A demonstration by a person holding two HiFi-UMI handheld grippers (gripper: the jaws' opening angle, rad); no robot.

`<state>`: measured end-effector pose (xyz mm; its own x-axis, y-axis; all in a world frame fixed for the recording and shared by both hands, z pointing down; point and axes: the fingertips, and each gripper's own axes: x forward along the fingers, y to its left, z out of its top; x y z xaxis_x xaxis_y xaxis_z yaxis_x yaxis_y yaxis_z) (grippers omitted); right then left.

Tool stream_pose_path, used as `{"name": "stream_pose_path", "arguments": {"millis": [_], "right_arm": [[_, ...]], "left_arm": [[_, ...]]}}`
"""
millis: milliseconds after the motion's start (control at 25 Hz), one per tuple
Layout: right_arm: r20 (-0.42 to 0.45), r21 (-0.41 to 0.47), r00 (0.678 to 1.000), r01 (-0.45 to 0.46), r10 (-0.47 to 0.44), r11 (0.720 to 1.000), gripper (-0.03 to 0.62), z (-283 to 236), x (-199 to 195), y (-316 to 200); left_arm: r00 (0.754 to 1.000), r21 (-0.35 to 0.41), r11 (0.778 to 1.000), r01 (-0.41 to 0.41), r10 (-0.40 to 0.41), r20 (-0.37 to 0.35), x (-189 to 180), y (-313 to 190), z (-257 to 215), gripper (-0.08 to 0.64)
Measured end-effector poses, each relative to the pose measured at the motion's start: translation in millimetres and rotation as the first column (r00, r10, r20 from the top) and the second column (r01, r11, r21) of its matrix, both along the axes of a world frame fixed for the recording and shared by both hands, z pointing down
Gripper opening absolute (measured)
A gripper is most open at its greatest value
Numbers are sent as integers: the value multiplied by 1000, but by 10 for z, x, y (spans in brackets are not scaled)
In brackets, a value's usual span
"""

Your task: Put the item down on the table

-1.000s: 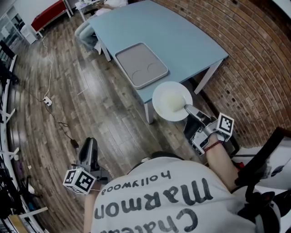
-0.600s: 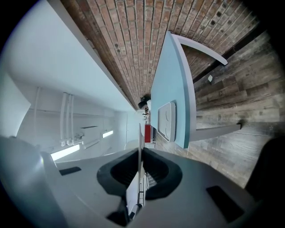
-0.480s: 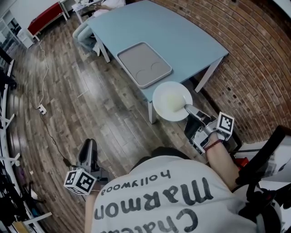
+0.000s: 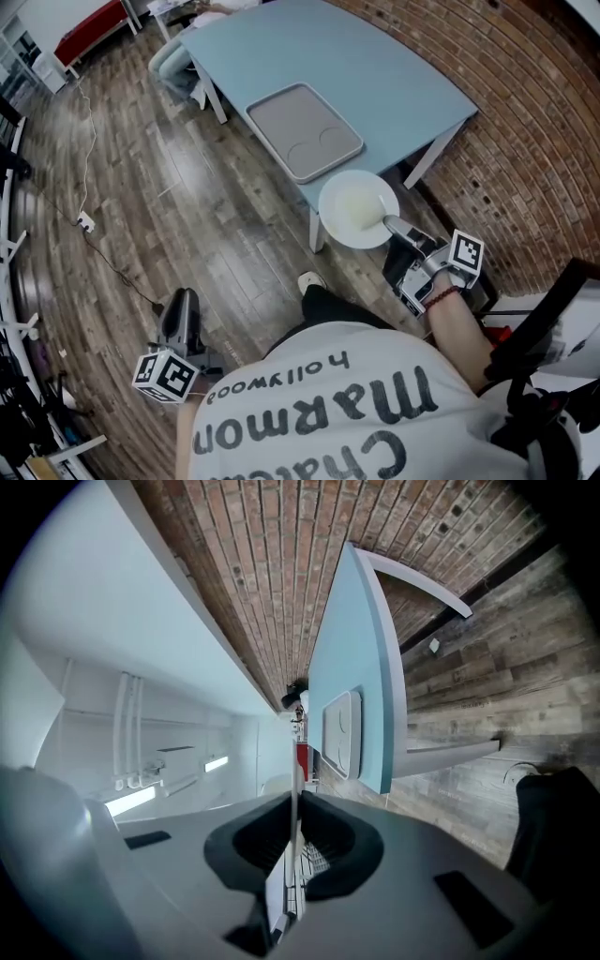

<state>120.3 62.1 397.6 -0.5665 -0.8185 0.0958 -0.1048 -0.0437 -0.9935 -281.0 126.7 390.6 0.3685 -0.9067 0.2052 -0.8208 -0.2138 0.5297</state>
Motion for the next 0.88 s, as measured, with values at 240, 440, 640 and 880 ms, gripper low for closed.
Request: {"name": "stream_pose_path", "arguments": {"millis": [240,440,640,880], "right_arm": [[15,-22,1000,17,-17,1000,25,64,-118,-248],[16,-39,999,35,-34,999,25,110,-196,-459],[9,-44,1000,31,-30,999,25,139,-177,-658],[2,-69,1000,5,-5,998,25,171,-20,-895]], "left_arm": [[999,-28,999,34,-34,10,-91,-84,92,95],[999,-35,999,23,-24,-24,-122,-210,68,43],[1000,-57,998,12,-11,9,-112,-417,125,41],[1000,-35,999,9,-9,-3,-19,-773,114,8]]}}
